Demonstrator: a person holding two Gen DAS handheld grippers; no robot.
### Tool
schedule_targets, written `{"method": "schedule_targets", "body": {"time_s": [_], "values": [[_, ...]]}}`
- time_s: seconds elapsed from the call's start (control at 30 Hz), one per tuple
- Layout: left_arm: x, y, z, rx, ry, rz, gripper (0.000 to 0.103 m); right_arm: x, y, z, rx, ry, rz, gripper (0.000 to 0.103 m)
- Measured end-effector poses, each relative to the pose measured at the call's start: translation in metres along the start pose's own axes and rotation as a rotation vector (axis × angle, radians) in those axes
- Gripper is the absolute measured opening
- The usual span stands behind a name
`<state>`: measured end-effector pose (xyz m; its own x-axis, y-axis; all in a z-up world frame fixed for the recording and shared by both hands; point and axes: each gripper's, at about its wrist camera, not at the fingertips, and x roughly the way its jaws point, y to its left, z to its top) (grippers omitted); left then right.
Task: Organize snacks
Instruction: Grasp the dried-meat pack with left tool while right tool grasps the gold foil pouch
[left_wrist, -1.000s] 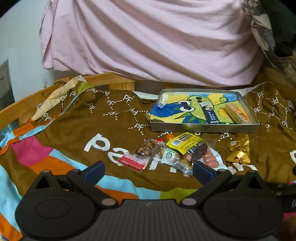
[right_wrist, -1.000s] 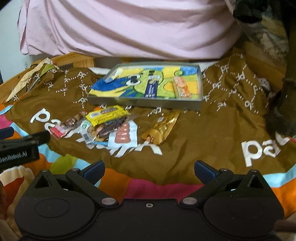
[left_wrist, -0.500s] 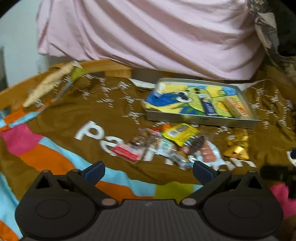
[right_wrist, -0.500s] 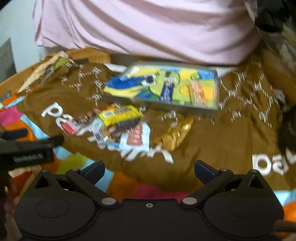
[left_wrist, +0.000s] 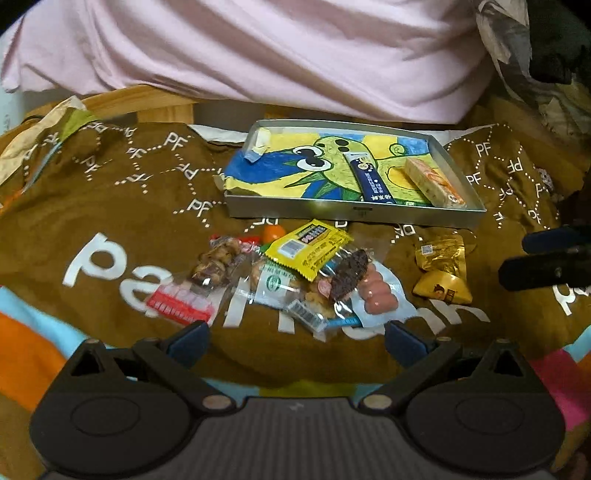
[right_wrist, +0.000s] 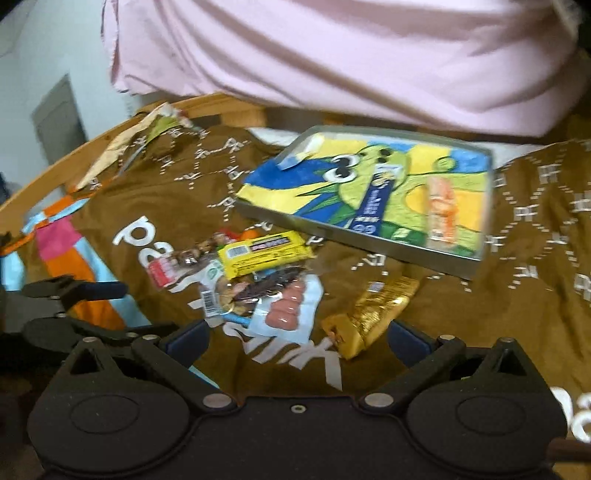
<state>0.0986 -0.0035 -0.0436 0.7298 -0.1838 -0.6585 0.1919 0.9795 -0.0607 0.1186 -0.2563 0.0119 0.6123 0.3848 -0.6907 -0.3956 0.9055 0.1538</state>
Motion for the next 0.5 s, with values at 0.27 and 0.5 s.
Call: {"method": "schedule_targets", "body": {"time_s": [0.27,0.5], "values": [[0.045,0.001,0.008,0.042,0.017,-0.093,0.103,0.042,-0.034,0.005,0.154,0.076,0.035,0.095],[0.071,0.001,0.010,0.054,0.068,-0.168,0.093,0.069,-0.049,0.002,0.229,0.134,-0.005,0.084]]}}
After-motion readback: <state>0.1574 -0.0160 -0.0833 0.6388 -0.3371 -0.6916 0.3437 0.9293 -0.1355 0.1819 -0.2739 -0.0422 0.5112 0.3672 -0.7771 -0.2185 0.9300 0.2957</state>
